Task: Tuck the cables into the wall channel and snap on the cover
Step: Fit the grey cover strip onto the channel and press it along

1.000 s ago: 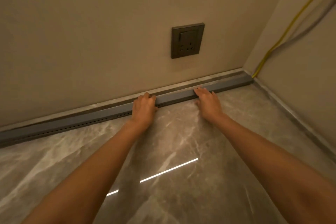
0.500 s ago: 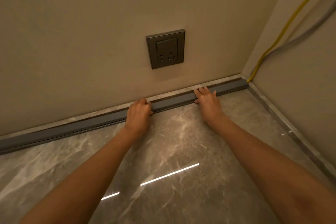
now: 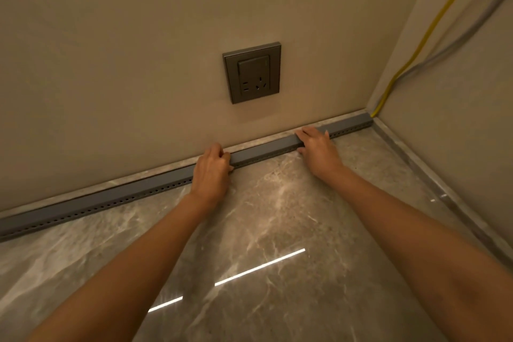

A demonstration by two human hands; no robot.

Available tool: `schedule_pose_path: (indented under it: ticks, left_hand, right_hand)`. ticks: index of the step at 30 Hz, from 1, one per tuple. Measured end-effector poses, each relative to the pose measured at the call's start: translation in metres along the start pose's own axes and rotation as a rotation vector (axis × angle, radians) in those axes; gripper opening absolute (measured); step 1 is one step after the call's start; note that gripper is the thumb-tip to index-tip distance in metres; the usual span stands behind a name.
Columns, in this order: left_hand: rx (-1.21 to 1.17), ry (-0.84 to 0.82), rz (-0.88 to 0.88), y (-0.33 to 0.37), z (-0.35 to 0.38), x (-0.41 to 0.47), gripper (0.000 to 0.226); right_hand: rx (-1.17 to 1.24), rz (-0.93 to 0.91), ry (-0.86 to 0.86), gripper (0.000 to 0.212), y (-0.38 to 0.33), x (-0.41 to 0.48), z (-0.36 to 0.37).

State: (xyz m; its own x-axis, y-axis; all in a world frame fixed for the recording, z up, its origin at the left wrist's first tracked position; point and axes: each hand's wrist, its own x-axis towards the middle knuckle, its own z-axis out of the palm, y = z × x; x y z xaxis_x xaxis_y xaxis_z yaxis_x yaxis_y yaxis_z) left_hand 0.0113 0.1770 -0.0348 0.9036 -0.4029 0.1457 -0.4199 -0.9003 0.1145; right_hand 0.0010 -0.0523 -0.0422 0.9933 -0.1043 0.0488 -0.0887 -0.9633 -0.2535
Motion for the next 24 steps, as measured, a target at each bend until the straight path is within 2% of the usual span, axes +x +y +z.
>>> schedule_pose_path:
  ticks: [4, 8, 12, 14, 17, 21, 24]
  left_hand:
    - [0.011, 0.008, -0.029, 0.009, 0.001, 0.004, 0.017]
    - [0.003, 0.003, -0.121, 0.025, 0.001, 0.012, 0.022]
    - [0.010, 0.005, -0.202, 0.046, 0.004, 0.015, 0.018]
    - [0.027, 0.005, -0.247, 0.051, 0.005, 0.015, 0.018]
    - [0.048, -0.033, -0.281, 0.055, 0.002, 0.017, 0.020]
    - [0.054, -0.003, -0.246, 0.058, 0.002, 0.019, 0.019]
    - [0.073, -0.025, -0.208, 0.058, 0.002, 0.019, 0.018]
  right_hand:
    - [-0.032, -0.002, 0.013, 0.048, 0.025, 0.005, -0.007]
    - [-0.142, -0.064, 0.019, 0.029, 0.053, 0.016, -0.025]
    - [-0.272, -0.142, -0.033, 0.025, 0.066, 0.020, -0.038]
    - [-0.379, -0.226, 0.021, 0.020, 0.066, 0.018, -0.038]
    - [-0.431, -0.307, 0.083, 0.039, 0.071, 0.023, -0.037]
    - [-0.460, -0.360, 0.054, 0.039, 0.073, 0.024, -0.037]
    - [-0.463, -0.302, -0.021, 0.024, 0.066, 0.024, -0.044]
